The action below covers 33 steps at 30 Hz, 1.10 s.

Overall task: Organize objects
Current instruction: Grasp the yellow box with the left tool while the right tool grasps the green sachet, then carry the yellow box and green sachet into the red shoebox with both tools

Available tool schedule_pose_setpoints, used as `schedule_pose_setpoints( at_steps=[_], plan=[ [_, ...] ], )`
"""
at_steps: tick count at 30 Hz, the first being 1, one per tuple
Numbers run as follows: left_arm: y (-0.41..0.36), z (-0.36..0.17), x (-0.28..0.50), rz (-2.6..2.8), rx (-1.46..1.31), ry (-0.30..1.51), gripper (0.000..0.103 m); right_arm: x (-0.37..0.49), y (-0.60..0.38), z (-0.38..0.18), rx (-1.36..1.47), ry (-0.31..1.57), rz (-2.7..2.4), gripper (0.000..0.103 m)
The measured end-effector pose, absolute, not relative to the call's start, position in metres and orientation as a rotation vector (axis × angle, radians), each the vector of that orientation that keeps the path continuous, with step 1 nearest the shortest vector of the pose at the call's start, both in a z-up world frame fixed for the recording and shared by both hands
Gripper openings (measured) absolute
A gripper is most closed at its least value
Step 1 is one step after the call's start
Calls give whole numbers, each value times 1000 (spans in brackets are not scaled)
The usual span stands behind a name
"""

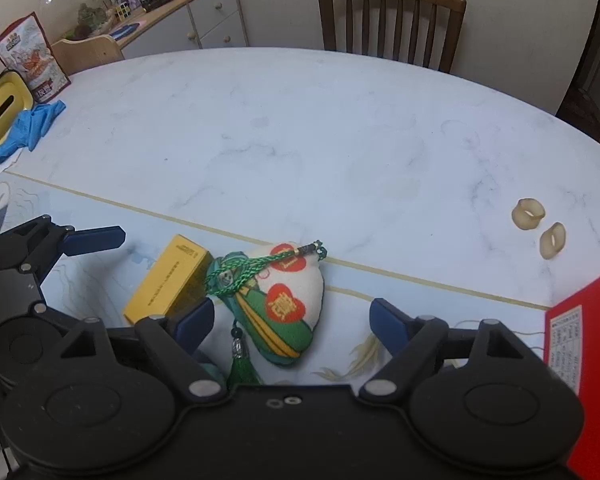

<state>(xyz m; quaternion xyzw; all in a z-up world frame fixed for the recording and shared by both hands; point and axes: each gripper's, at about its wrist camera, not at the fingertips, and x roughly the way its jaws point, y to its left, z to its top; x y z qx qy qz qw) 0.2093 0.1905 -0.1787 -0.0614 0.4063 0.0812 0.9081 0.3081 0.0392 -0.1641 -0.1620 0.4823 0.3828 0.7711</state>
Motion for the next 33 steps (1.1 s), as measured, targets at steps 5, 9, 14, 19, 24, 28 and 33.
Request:
schedule_pose_setpoints(
  at_steps=[5, 9, 14, 19, 24, 28, 33],
  plan=[
    [191, -182, 210, 147, -140, 827, 103, 313, 41, -169, -328, 1039, 809, 80],
    [188, -183, 209, 142, -125, 816, 102, 314, 41, -172, -309, 1045, 820, 77],
    [189, -182, 207, 132, -134, 816, 80, 313, 45, -174, -315, 1043, 837, 67],
    [190, -178, 208, 120, -164, 823, 60, 311, 46, -169, -311, 1024, 849, 52],
    [189, -176, 210, 98, -171, 836, 42, 308, 43, -167, -310, 1003, 834, 48],
    [189, -174, 212, 107, -175, 855, 33, 304, 37, -162, -292, 993, 816, 47],
    [188, -171, 212, 107, -170, 866, 30, 299, 28, -150, -273, 977, 800, 47]
  ],
)
